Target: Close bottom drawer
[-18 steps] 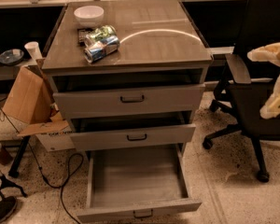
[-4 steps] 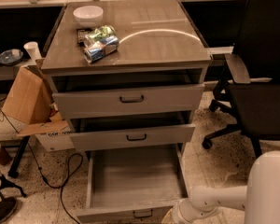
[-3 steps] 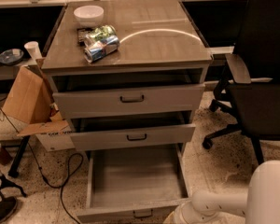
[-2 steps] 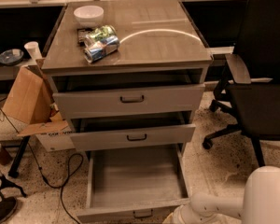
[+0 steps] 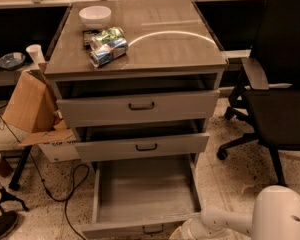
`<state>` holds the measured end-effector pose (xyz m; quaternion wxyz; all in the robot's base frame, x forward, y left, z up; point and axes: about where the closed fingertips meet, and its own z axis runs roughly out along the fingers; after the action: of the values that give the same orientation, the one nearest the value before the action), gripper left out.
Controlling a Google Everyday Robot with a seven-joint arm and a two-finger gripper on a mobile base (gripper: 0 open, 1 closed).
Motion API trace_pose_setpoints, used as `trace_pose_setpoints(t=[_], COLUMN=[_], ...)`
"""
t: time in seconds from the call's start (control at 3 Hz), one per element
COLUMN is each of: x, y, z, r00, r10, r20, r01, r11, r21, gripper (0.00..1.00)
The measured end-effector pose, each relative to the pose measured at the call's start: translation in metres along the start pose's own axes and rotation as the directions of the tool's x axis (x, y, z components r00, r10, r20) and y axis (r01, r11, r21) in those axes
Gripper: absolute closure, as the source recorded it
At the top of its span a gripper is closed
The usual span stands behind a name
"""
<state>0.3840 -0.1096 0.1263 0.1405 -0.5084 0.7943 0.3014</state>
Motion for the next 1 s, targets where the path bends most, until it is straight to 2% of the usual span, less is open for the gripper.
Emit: trace_pose_setpoints(t=[0.33, 0.67, 1.0], x=[-0.014, -0.035, -0.064], y=[-0.012, -0.028, -0.047], z=[-0.004, -0.029, -0.048], r00=[0.999, 0.998, 0.995], r10=[-0.029, -0.056, -0.103], r20=[0.015, 0.035, 0.003], r01=[0.028, 0.05, 0.099], r11=[0.9982, 0.9853, 0.9646], r21=[0.053, 0.163, 0.244], gripper=[0.83, 0.59, 0.29])
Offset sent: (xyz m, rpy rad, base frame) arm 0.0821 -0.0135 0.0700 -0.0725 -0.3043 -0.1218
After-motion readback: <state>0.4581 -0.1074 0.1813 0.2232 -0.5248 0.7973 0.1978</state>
